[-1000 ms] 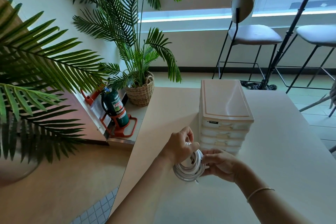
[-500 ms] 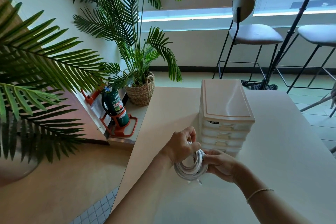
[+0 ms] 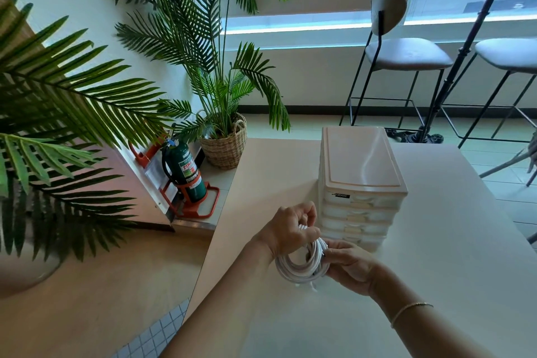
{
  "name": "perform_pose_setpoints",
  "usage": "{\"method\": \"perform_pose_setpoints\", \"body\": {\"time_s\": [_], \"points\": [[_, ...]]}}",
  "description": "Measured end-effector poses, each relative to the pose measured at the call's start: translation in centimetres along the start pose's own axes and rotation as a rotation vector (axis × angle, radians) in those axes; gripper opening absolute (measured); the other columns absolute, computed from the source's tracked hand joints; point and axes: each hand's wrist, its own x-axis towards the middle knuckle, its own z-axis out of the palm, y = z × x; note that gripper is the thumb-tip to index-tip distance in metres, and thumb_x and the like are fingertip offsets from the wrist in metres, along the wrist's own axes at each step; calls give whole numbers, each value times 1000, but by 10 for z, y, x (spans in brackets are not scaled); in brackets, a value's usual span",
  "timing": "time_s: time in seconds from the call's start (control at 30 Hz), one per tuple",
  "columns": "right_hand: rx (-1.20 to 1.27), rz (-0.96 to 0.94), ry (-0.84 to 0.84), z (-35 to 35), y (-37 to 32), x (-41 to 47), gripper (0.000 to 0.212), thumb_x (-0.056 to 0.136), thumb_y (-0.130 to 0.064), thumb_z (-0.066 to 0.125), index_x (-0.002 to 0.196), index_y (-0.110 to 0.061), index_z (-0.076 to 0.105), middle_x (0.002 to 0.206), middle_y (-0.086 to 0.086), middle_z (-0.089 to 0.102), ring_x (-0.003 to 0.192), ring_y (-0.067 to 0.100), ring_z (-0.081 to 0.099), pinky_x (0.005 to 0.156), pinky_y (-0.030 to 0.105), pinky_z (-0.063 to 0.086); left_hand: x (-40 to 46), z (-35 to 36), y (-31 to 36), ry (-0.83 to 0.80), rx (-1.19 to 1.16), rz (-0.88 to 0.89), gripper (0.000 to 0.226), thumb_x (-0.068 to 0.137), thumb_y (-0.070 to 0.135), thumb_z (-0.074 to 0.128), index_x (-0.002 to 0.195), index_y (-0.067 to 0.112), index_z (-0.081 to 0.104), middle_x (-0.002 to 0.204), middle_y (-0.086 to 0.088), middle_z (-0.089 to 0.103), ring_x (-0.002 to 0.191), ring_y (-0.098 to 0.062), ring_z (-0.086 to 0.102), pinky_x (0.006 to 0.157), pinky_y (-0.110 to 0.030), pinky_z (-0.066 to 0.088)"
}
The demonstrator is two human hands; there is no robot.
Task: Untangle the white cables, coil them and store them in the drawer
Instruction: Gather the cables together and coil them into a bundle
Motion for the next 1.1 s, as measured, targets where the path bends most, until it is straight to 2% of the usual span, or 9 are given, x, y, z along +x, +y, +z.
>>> {"method": "perform_pose_setpoints", "body": {"time_s": [0.17, 0.27, 0.4, 0.53, 0.67, 0.8, 0.9, 1.03, 1.1], "points": [[14, 12, 55, 1, 5, 7, 53, 38, -27, 92, 82, -3, 75, 80, 11, 70, 73, 19, 66, 73, 28, 53, -2, -5, -4, 24, -21, -17, 9, 65, 26, 51, 66, 24, 42, 59, -4, 45, 51, -11, 40, 50, -23, 39], [-18, 43, 66, 2, 1, 7, 40, 48, -17, 77, 84, -2, 74, 82, 12, 70, 76, 19, 68, 75, 28, 56, -3, -5, -6, 40, -16, -4, 9, 65, 25, 51, 66, 25, 42, 58, -5, 45, 53, -13, 40, 52, -23, 40], [-79, 57, 48, 1, -2, 7, 59, 41, -27, 89, 90, -1, 69, 83, 11, 71, 77, 19, 68, 72, 29, 56, -3, -4, -7, 39, 32, 41, 10, 63, 34, 50, 65, 28, 42, 52, 6, 44, 54, -12, 41, 57, -24, 41], [-130, 48, 83, -2, -3, 5, 49, 36, -33, 90, 76, -10, 72, 70, 2, 67, 63, 10, 61, 62, 20, 48, -3, -1, -10, 55, 59, 54, 27, 56, 44, 44, 70, 21, 46, 56, -3, 48, 55, -14, 42, 57, -25, 42], [-177, 22, 80, -5, -5, 4, 49, 32, -30, 90, 68, -7, 67, 59, 1, 61, 54, 8, 52, 55, 17, 40, -5, 1, -11, 53, 54, 50, 27, 57, 43, 44, 70, 20, 47, 58, -6, 49, 55, -14, 42, 57, -27, 42], [-204, -6, 97, -3, -1, 6, 67, 27, -34, 92, 77, 1, 64, 62, 3, 63, 56, 10, 54, 57, 19, 41, -6, 0, -12, 53, 74, 49, 29, 56, 45, 43, 71, 20, 47, 56, -3, 47, 55, -15, 40, 58, -25, 40], [-200, -7, 100, -2, 1, 7, 65, 33, -27, 90, 88, 1, 67, 70, 5, 66, 62, 12, 57, 61, 21, 41, -7, -1, -13, 56, 88, 44, 30, 55, 47, 42, 70, 21, 48, 56, -2, 46, 57, -15, 39, 59, -26, 39], [-173, -9, 86, -1, 1, 5, 71, 39, -32, 91, 98, -1, 67, 79, 5, 69, 69, 13, 62, 64, 20, 47, -8, -3, -11, 68, 111, 32, 30, 55, 49, 41, 71, 25, 50, 52, 5, 45, 56, -15, 40, 59, -25, 40], [-170, 3, 83, -1, 2, 5, 71, 40, -33, 91, 98, -2, 67, 81, 5, 69, 71, 14, 62, 67, 21, 47, -9, -2, -12, 78, 117, 31, 34, 56, 49, 41, 78, 26, 54, 51, 5, 47, 54, -14, 43, 60, -24, 43]]}}
